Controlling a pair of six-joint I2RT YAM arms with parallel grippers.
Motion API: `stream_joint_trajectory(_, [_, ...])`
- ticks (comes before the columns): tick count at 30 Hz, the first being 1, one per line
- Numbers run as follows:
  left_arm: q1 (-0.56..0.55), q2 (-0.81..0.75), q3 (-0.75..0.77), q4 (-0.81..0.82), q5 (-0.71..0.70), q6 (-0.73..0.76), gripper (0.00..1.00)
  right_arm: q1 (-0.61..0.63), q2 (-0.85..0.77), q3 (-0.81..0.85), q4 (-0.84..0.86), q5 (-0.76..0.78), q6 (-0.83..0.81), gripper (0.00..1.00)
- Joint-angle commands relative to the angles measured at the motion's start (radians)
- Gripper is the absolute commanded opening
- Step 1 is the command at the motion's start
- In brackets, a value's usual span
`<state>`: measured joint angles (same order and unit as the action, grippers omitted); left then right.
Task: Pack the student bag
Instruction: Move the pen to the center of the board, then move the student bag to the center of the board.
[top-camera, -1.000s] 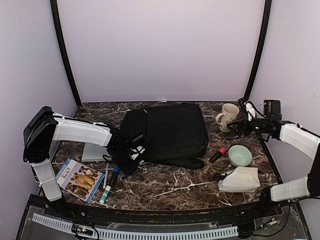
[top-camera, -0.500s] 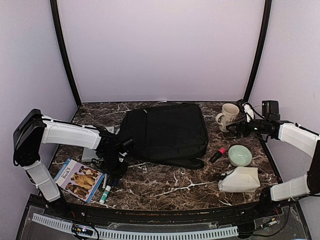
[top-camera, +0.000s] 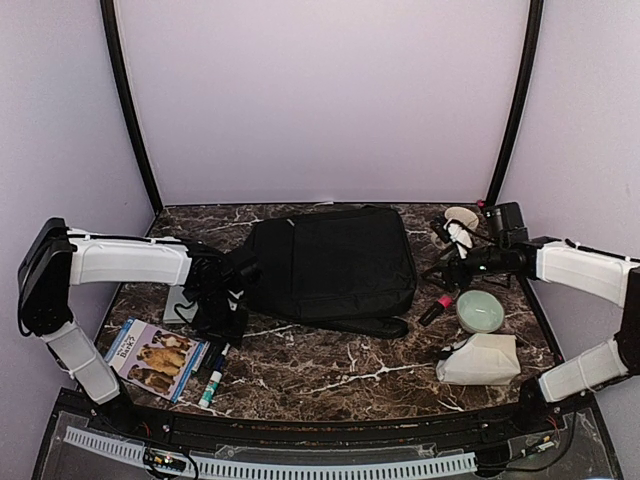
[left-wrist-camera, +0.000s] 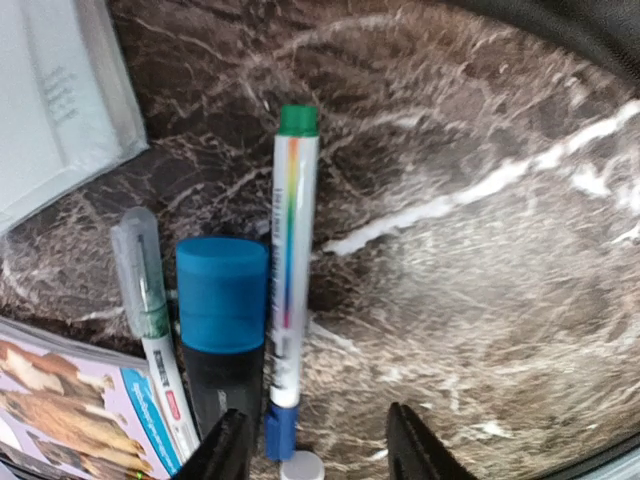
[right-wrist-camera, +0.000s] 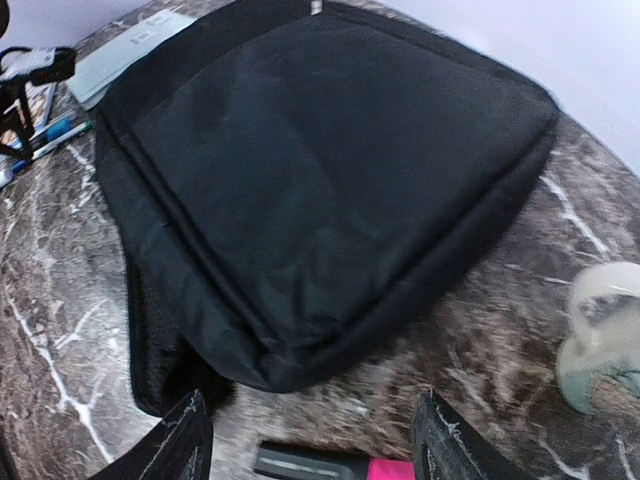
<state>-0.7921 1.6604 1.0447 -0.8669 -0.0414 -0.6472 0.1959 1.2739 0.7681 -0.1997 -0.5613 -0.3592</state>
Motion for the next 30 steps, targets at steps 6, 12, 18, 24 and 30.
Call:
stream_joint_trajectory(6, [0.002,-0.106,0.084,-0.069,0.014,0.029,0.55,0.355,0.168,0.069,-0.100,0.270,-0.201,0.43])
stream_joint_trajectory(12, [0.020,-0.100,0.180,-0.003,-0.076,0.082,0.59,0.421,0.310,0.149,-0.107,0.431,-0.140,0.19])
stream_joint_trajectory(18, [0.102,-0.016,0.253,0.081,-0.084,0.139,0.62,0.336,0.464,0.321,-0.090,0.651,-0.063,0.15])
stream_joint_trajectory(24, [0.135,0.092,0.370,0.110,-0.161,0.181,0.63,0.266,0.560,0.477,-0.170,0.695,0.002,0.16])
stream_joint_trajectory(30, [0.203,0.123,0.369,0.190,-0.144,0.200,0.64,0.280,0.336,0.338,-0.221,0.425,-0.048,0.23])
